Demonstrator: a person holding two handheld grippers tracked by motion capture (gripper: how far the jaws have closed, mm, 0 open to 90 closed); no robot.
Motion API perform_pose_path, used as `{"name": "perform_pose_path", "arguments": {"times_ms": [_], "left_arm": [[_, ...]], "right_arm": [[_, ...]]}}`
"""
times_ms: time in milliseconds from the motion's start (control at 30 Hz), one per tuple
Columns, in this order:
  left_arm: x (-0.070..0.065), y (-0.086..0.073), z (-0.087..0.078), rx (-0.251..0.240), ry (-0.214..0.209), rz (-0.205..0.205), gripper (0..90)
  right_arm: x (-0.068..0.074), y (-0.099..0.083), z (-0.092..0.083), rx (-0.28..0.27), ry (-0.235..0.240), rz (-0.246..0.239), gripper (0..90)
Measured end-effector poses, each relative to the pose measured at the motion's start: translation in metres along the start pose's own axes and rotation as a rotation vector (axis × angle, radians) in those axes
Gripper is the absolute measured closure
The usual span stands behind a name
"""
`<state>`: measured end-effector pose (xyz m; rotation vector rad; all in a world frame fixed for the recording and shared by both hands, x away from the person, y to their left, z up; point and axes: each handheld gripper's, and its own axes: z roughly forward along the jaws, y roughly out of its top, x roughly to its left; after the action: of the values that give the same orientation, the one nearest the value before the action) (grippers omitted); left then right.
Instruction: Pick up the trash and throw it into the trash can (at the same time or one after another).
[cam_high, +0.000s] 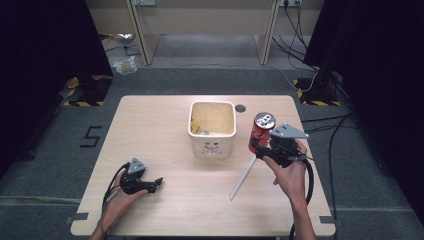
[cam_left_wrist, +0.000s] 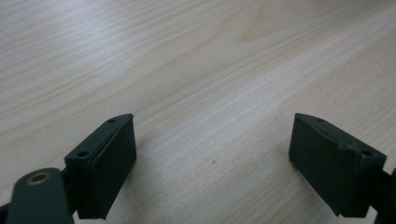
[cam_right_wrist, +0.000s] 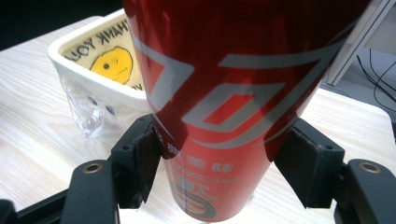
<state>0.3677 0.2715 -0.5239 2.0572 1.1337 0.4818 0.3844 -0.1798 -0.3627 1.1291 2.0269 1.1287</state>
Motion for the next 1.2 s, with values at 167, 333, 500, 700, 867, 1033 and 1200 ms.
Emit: {"name": "perform_pose_path", "arguments": {"times_ms": [167, 333, 500, 700, 867, 1033, 1200], "left_arm": [[0.0, 0.0, 0.0, 0.0, 0.0, 0.0, 14.1], [0.0, 0.0, 0.0, 0.0, 0.0, 0.0, 14.1], [0.0, 0.0, 0.0, 0.0, 0.0, 0.0, 14.1], [0.0, 0.0, 0.0, 0.0, 0.0, 0.0, 14.1], [0.0, 0.0, 0.0, 0.0, 0.0, 0.0, 14.1], [0.0, 0.0, 0.0, 0.0, 0.0, 0.0, 14.1], [0.0, 0.0, 0.0, 0.0, 0.0, 0.0, 14.1]], "right_arm": [[-0.001, 0.012, -0.001, -0.01, 0.006, -0.003, 33.8], [-0.002, 0.022, 0.002, -0.011, 0.02, -0.003, 33.9], [-0.002, 0.03, 0.006, -0.006, 0.023, -0.007, 33.8], [-0.002, 0.036, 0.01, 0.003, 0.03, -0.009, 33.9], [-0.001, 0.042, 0.012, -0.003, 0.033, -0.011, 33.9], [0.002, 0.049, 0.015, -0.007, 0.04, -0.019, 33.8], [0.006, 0.055, 0.02, -0.009, 0.053, -0.027, 33.9]]}}
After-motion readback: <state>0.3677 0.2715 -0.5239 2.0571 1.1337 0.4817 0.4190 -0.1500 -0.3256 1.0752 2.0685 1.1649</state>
